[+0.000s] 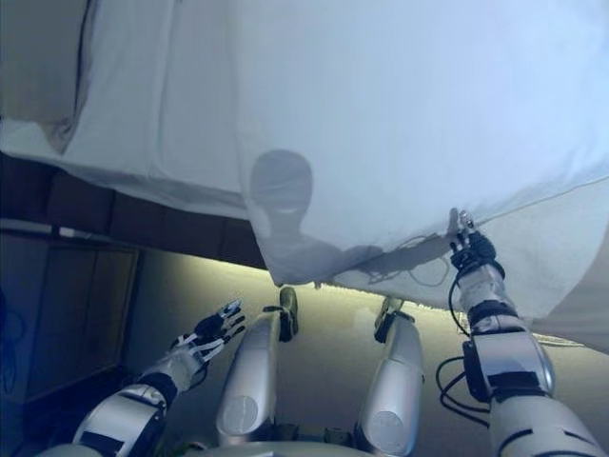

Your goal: Make the bed neatly

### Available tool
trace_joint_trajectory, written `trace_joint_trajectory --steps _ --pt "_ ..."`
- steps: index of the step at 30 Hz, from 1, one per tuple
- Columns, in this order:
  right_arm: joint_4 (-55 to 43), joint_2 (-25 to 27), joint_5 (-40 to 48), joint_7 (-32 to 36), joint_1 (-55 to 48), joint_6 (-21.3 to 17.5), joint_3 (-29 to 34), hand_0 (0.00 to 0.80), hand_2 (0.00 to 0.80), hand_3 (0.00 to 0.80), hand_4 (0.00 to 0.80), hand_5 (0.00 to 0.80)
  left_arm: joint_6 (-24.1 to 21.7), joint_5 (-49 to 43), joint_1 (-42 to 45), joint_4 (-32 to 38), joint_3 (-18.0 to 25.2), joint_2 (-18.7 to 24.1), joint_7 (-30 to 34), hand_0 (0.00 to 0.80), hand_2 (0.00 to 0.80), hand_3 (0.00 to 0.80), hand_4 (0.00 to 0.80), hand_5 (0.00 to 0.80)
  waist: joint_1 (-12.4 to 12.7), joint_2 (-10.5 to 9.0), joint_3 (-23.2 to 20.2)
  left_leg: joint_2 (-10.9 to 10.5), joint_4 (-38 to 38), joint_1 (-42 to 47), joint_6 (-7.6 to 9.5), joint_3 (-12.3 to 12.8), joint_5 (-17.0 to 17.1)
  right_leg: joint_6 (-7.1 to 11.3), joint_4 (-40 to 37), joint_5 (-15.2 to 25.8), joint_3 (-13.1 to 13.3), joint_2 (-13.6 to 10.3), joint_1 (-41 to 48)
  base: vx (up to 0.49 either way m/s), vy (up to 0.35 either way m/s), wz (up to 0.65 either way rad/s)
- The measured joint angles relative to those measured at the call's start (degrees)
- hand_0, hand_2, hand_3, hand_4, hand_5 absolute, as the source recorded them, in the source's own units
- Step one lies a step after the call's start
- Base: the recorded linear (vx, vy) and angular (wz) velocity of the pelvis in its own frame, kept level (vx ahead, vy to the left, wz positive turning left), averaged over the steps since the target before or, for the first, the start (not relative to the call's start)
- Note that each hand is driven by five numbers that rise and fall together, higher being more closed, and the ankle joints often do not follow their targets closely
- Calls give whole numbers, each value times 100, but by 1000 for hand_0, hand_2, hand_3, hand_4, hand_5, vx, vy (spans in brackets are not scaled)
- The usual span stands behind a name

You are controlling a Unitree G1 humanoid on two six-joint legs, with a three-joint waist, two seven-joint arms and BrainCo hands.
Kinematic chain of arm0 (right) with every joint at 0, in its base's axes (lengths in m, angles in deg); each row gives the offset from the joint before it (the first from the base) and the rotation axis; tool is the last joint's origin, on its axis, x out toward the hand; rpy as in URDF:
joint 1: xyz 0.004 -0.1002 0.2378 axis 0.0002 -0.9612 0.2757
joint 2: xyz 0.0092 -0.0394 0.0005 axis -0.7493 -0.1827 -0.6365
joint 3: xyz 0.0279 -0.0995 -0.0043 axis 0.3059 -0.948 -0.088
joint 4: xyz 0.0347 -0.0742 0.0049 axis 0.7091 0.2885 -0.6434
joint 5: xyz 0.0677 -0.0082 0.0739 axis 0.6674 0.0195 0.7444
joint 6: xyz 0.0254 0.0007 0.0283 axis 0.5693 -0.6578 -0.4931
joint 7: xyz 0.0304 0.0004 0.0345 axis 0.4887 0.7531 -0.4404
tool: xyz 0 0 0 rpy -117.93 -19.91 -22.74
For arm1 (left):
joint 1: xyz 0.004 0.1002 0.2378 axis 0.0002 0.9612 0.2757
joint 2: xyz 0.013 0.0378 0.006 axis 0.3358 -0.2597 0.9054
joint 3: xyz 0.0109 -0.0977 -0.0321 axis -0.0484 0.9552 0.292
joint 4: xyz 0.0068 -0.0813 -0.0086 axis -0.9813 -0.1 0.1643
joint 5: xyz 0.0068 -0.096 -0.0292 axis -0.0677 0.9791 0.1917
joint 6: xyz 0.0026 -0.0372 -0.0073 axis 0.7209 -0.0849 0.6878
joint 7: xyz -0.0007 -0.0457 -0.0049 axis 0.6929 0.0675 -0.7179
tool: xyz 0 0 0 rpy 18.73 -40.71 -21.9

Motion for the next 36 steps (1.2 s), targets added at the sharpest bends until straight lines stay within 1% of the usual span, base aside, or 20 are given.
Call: trace_joint_trajectory --steps 3,8,15,22,25,28,31,36 --pt "34 167 51 -1 128 16 -95 0 0 0 0 0 3 320 6 123 11 -4 1 0 0 0 0 0 -7 32 67 -7 199 -277 20 -29 -43 -7 163 -8 29 -43 -250 21 6 4" --pt "50 411 202 -5 262 27 -106 0 0 0 0 0 -12 522 15 332 -5 -24 2 0 0 0 0 0 -13 96 107 -19 382 -684 30 -112 -33 -22 326 -12 34 -63 -604 23 -2 5" --pt "49 680 230 19 391 118 -116 0 0 0 0 0 -67 721 282 589 -3 -21 51 0 0 0 0 0 3 130 134 -24 461 -958 27 -122 -38 -66 442 -43 51 -81 -894 52 5 2" --pt "42 815 221 77 470 189 -137 0 0 0 0 0 -114 739 595 815 9 34 114 0 0 0 0 0 29 176 156 -14 512 -944 28 -113 -39 -69 453 -39 73 -53 -882 54 18 -2" --pt "44 933 191 112 484 291 -142 0 0 0 0 0 -112 760 703 872 15 46 154 0 0 0 0 0 95 193 164 9 551 -817 33 -104 -78 -63 443 -33 97 -21 -758 78 -16 -7" --pt "38 1130 169 119 499 427 -312 0 0 0 0 0 -108 761 843 1034 19 121 168 0 0 0 0 0 163 196 162 29 551 -713 30 -107 -96 -53 388 -8 117 30 -639 65 -34 -6" --pt "8 1330 142 118 652 429 -321 0 0 0 0 0 -102 762 1030 1123 23 191 166 0 0 0 0 0 157 196 162 21 519 -675 54 -97 -83 -9 258 58 116 48 -562 57 -26 -3" --pt "-178 1730 142 109 968 426 -323 0 0 0 0 0 -98 764 1106 1130 26 209 166 0 0 0 0 0 164 196 163 13 458 -654 108 -85 -70 22 44 186 127 107 -454 48 -28 1"
